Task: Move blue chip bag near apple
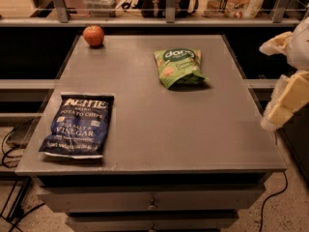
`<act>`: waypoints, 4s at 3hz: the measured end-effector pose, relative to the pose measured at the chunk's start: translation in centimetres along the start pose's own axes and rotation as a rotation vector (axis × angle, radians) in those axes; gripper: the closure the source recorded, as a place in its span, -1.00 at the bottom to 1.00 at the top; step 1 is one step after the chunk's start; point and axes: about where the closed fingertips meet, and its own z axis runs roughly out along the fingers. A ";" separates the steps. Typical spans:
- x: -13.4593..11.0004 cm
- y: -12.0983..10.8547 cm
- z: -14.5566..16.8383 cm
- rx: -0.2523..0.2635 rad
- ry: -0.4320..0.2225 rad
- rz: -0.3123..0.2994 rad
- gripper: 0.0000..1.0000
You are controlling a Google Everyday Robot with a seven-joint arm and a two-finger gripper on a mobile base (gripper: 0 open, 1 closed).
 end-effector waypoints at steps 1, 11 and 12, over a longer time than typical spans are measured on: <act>-4.3 -0.6 2.3 -0.065 -0.204 -0.062 -1.00; -30.1 12.6 22.1 -0.504 -0.680 -0.220 -1.00; -31.1 13.7 24.3 -0.520 -0.676 -0.194 -1.00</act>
Offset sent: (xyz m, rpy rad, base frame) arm 0.0310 0.1571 0.0069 0.4427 -0.0808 0.3494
